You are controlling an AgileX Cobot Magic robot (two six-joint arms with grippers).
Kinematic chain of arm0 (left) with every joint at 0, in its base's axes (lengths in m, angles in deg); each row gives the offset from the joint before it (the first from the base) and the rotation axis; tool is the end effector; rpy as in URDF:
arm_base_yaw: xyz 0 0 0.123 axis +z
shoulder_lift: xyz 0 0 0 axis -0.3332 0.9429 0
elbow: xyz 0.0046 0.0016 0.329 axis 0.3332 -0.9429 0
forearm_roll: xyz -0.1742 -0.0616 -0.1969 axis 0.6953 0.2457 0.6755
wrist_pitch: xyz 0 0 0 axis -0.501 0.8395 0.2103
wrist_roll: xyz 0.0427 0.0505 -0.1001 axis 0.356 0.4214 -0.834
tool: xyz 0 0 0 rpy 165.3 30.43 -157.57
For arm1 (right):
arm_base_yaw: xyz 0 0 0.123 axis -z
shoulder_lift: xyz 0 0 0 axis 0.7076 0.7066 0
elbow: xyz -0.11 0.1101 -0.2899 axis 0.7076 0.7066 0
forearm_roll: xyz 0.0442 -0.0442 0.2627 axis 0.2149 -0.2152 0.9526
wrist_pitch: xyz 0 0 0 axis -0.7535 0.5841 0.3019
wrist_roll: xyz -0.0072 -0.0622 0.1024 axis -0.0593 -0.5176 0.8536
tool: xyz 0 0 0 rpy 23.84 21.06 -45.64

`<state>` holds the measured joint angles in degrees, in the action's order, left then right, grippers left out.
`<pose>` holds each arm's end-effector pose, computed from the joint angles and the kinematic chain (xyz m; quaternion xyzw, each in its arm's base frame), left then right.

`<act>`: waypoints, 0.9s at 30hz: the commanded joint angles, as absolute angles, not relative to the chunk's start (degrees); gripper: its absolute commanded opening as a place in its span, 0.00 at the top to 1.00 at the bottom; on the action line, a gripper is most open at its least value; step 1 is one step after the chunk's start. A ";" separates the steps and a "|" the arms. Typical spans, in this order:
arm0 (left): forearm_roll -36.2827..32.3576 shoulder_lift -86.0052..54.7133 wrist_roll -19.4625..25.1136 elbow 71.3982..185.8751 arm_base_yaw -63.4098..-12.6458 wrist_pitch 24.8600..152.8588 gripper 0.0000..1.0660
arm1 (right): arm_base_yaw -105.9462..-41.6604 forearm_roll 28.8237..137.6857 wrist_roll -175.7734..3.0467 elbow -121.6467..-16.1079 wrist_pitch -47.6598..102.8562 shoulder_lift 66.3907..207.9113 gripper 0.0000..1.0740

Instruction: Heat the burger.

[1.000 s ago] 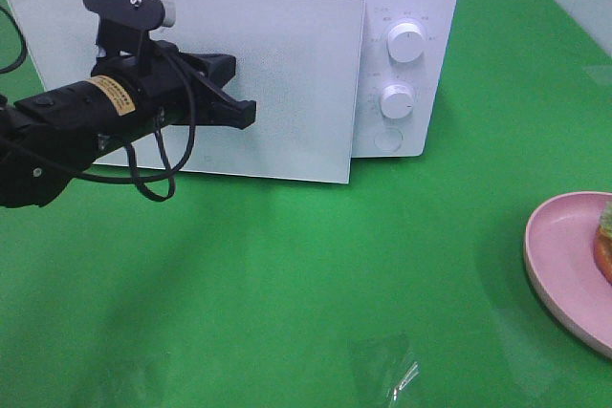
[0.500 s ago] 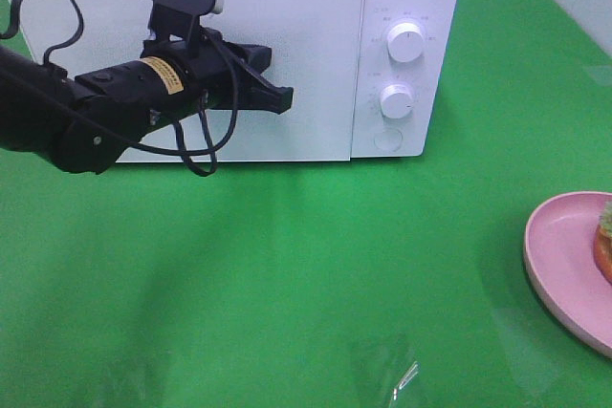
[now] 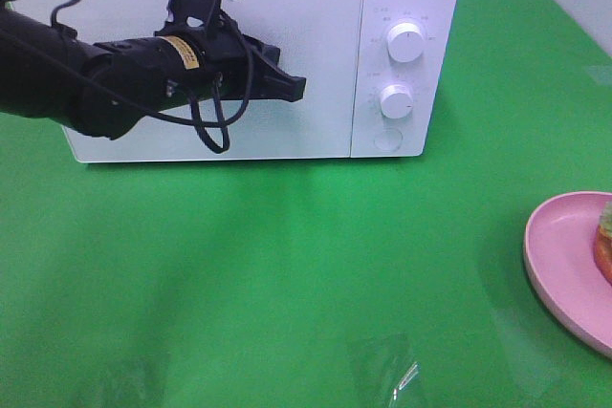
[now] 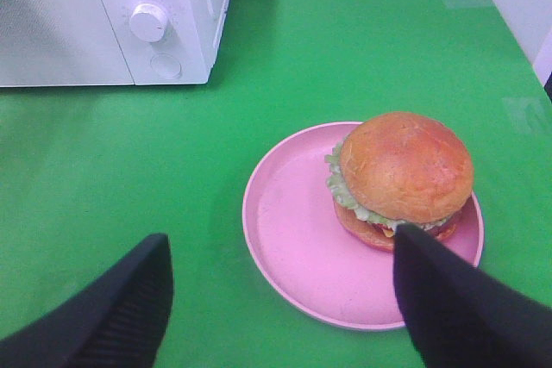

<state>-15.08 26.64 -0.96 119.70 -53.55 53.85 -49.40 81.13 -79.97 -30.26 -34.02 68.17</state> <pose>0.3904 -0.2628 0.1987 0.2286 0.7895 -0.1693 0.5438 -0.0063 -0.0040 0.2799 -0.0180 0.8378 0.0125 0.5455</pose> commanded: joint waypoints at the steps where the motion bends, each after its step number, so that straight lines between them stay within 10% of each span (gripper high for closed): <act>1: -11.47 24.23 -0.96 119.81 -53.38 58.26 0.73 | -48.99 81.08 -79.69 -30.20 -33.16 66.85 0.34; 2: -11.47 22.40 -0.96 119.18 -54.01 63.13 0.45 | -48.99 81.08 -79.69 -30.20 -33.16 66.85 0.34; 3: -11.47 22.40 -0.96 119.18 -54.01 63.13 0.45 | -48.99 81.08 -79.69 -30.20 -33.16 66.85 0.34; 4: -11.42 21.02 -0.96 119.13 -54.53 69.09 0.19 | -48.99 81.08 -79.69 -30.20 -33.16 66.85 0.34; 6: -11.42 19.65 -0.96 119.13 -55.50 76.03 0.04 | -48.99 81.08 -79.69 -30.20 -33.16 66.85 0.34; 27: -10.96 4.41 -2.39 119.13 -57.62 128.97 0.06 | -48.99 81.08 -79.69 -30.20 -33.16 66.85 0.34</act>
